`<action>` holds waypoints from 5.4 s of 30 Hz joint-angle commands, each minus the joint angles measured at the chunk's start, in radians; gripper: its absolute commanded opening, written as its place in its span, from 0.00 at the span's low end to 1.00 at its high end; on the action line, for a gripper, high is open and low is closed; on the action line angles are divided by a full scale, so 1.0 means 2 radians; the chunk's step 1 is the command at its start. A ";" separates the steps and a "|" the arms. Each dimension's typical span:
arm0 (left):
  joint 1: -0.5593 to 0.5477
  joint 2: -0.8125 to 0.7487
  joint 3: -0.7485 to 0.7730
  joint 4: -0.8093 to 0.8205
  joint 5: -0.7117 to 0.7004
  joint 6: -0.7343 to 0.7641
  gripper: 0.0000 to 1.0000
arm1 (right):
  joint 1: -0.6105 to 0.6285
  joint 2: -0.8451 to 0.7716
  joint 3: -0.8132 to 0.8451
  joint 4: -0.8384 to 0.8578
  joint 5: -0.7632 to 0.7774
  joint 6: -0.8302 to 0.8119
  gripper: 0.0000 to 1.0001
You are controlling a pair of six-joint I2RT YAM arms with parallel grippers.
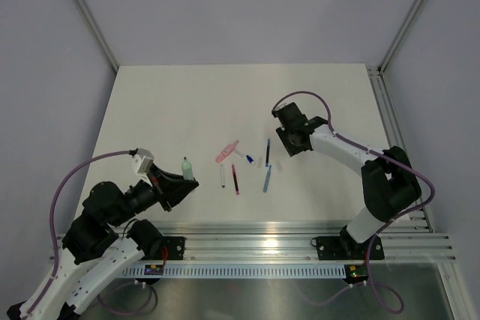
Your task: Insert the pens into the pen caps
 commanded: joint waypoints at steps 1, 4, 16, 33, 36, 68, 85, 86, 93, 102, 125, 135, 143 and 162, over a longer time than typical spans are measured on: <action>-0.001 -0.014 -0.004 0.009 0.022 0.015 0.00 | -0.015 0.017 0.027 0.044 -0.023 -0.101 0.47; 0.000 -0.029 -0.005 0.009 0.023 0.016 0.00 | -0.020 0.055 0.053 0.018 -0.039 -0.114 0.58; 0.013 -0.040 -0.010 0.015 0.027 0.014 0.00 | -0.034 0.140 0.102 -0.009 -0.081 -0.145 0.64; 0.027 -0.028 -0.012 0.016 0.036 0.015 0.00 | -0.064 0.195 0.148 -0.028 -0.130 -0.150 0.51; 0.029 -0.028 -0.012 0.016 0.036 0.014 0.00 | -0.066 0.200 0.156 -0.032 -0.135 -0.148 0.48; 0.030 0.047 -0.054 0.115 0.098 -0.056 0.00 | -0.093 -0.004 -0.005 0.216 -0.264 0.083 0.00; -0.010 0.366 -0.125 0.686 0.185 -0.223 0.00 | -0.083 -0.249 -0.298 0.749 -0.416 0.530 0.00; -0.010 0.381 -0.122 0.699 0.187 -0.223 0.00 | -0.082 -0.251 -0.296 0.759 -0.416 0.538 0.00; -0.010 0.472 -0.101 0.805 0.238 -0.240 0.00 | -0.065 -0.208 -0.279 0.886 -0.439 0.630 0.00; -0.010 0.473 -0.127 0.870 0.274 -0.259 0.00 | -0.009 -0.193 -0.230 0.880 -0.463 0.615 0.00; -0.011 0.431 -0.140 0.858 0.270 -0.262 0.00 | 0.056 -0.213 -0.213 0.818 -0.474 0.577 0.00; -0.011 0.436 -0.139 0.856 0.270 -0.259 0.00 | 0.057 -0.238 -0.214 0.802 -0.476 0.573 0.00; -0.011 0.428 -0.141 0.852 0.269 -0.255 0.00 | 0.059 -0.231 -0.231 0.782 -0.472 0.560 0.00; -0.012 0.431 -0.134 0.884 0.266 -0.280 0.00 | 0.075 -0.248 -0.292 0.751 -0.502 0.525 0.00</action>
